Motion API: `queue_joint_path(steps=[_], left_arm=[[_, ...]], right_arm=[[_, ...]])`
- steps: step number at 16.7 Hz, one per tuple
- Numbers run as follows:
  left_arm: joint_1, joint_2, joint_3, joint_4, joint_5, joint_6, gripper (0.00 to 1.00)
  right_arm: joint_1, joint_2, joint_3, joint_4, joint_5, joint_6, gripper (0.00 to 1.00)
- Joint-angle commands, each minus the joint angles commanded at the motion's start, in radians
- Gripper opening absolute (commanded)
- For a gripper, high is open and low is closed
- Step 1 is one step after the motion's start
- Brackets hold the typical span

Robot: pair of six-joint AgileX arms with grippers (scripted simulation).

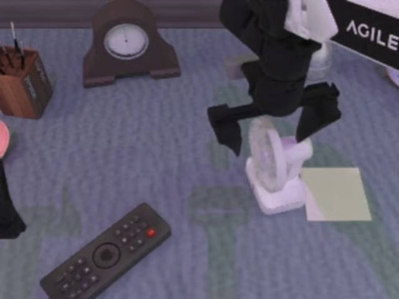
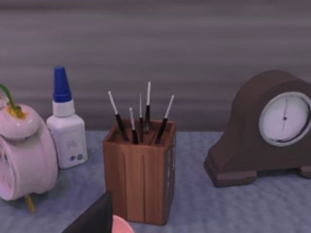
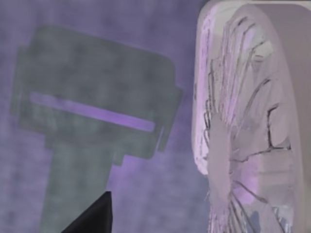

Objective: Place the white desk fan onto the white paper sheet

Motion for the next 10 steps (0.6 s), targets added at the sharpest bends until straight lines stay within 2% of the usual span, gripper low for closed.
queue_joint_path(steps=[2,10], left_arm=[[0.0,0.0,0.0,0.0,0.0,0.0,1.0],[0.0,0.0,0.0,0.0,0.0,0.0,1.0]], right_arm=[[0.0,0.0,0.0,0.0,0.0,0.0,1.0],[0.0,0.0,0.0,0.0,0.0,0.0,0.4]])
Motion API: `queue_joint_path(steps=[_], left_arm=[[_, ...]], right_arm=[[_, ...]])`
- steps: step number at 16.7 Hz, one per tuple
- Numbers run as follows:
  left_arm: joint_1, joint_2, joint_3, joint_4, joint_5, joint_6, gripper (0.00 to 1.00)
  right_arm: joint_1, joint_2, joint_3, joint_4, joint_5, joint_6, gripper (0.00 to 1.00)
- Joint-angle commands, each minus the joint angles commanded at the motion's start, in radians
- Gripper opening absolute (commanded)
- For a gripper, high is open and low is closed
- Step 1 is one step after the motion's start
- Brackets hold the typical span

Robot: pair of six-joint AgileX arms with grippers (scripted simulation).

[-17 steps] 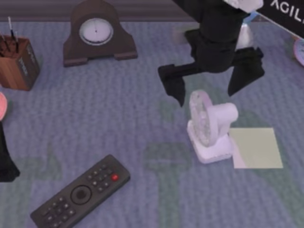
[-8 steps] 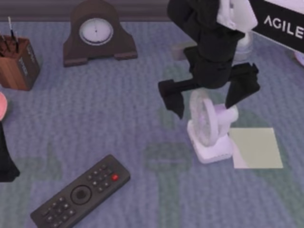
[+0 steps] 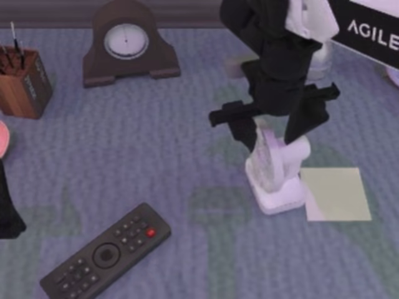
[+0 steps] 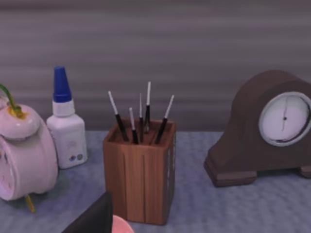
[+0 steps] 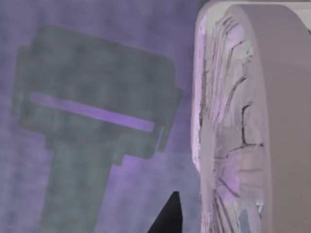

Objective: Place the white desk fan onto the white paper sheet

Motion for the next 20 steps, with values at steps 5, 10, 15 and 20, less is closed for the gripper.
queue_joint_path(steps=[5,10,15,20], left_arm=[[0.0,0.0,0.0,0.0,0.0,0.0,1.0],[0.0,0.0,0.0,0.0,0.0,0.0,1.0],[0.0,0.0,0.0,0.0,0.0,0.0,1.0],[0.0,0.0,0.0,0.0,0.0,0.0,1.0]], right_arm=[[0.0,0.0,0.0,0.0,0.0,0.0,0.02],[0.0,0.0,0.0,0.0,0.0,0.0,0.0],[-0.003,-0.006,0.003,-0.003,0.001,0.0,0.0],[0.002,0.013,0.166,-0.141,0.002,0.001,0.0]])
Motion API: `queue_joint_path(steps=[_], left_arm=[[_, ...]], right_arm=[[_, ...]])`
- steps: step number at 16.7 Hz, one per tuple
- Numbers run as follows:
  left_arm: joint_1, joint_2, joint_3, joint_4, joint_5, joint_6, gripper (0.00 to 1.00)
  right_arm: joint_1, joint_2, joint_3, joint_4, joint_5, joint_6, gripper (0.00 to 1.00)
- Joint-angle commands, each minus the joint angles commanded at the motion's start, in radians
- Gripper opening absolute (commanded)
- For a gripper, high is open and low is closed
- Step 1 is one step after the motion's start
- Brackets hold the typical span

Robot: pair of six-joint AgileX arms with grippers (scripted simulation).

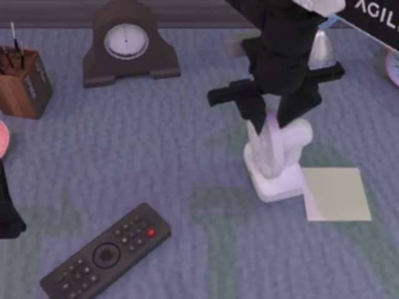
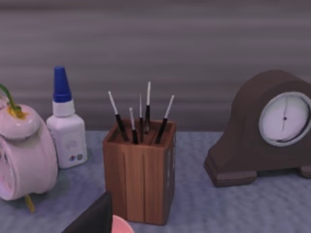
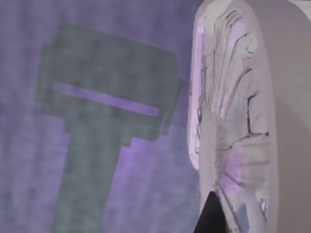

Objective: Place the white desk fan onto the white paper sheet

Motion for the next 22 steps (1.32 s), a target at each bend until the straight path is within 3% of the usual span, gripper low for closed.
queue_joint_path(steps=[8,12,16,22], left_arm=[[0.0,0.0,0.0,0.0,0.0,0.0,1.0],[0.0,0.0,0.0,0.0,0.0,0.0,1.0],[0.0,0.0,0.0,0.0,0.0,0.0,1.0],[0.0,0.0,0.0,0.0,0.0,0.0,1.0]], right_arm=[[-0.003,0.003,0.075,-0.072,-0.001,-0.001,0.0],[-0.018,-0.012,0.042,-0.073,-0.001,-0.105,0.0],[-0.06,-0.064,-0.037,-0.059,-0.003,-0.366,0.0],[-0.147,-0.194,-0.203,-0.012,-0.007,-0.956,0.0]])
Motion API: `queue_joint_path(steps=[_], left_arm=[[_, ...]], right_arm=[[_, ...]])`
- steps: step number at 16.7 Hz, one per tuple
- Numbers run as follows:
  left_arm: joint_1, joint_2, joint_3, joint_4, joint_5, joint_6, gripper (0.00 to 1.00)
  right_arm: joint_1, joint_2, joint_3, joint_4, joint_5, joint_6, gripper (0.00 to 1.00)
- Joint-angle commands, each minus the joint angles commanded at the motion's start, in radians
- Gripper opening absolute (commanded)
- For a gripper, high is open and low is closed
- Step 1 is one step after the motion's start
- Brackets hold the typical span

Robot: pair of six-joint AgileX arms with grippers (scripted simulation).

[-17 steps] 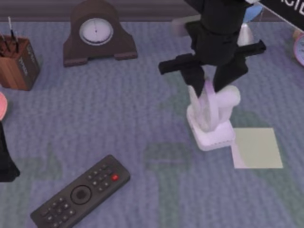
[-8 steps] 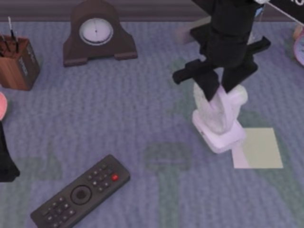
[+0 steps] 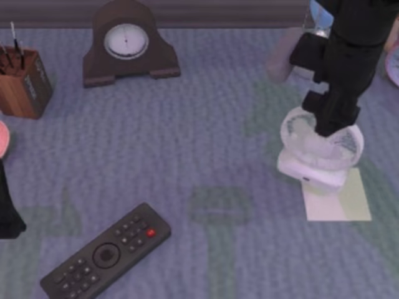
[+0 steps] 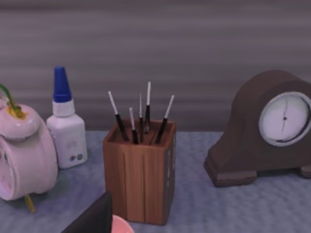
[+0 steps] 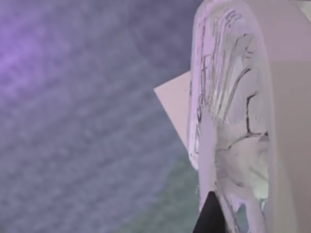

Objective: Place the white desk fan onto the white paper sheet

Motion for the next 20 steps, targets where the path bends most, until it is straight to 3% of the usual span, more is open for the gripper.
queue_joint_path(steps=[4,8,16,20], left_arm=[[0.0,0.0,0.0,0.0,0.0,0.0,1.0],[0.0,0.0,0.0,0.0,0.0,0.0,1.0],[0.0,0.0,0.0,0.0,0.0,0.0,1.0],[0.0,0.0,0.0,0.0,0.0,0.0,1.0]], right_arm=[[-0.057,-0.086,-0.116,0.031,-0.003,-0.366,0.0],[-0.098,-0.149,-0.206,0.054,-0.005,-0.581,0.0],[-0.102,-0.163,-0.232,0.063,-0.005,-0.626,0.0],[-0.108,-0.16,-0.328,0.167,-0.005,-0.626,0.0]])
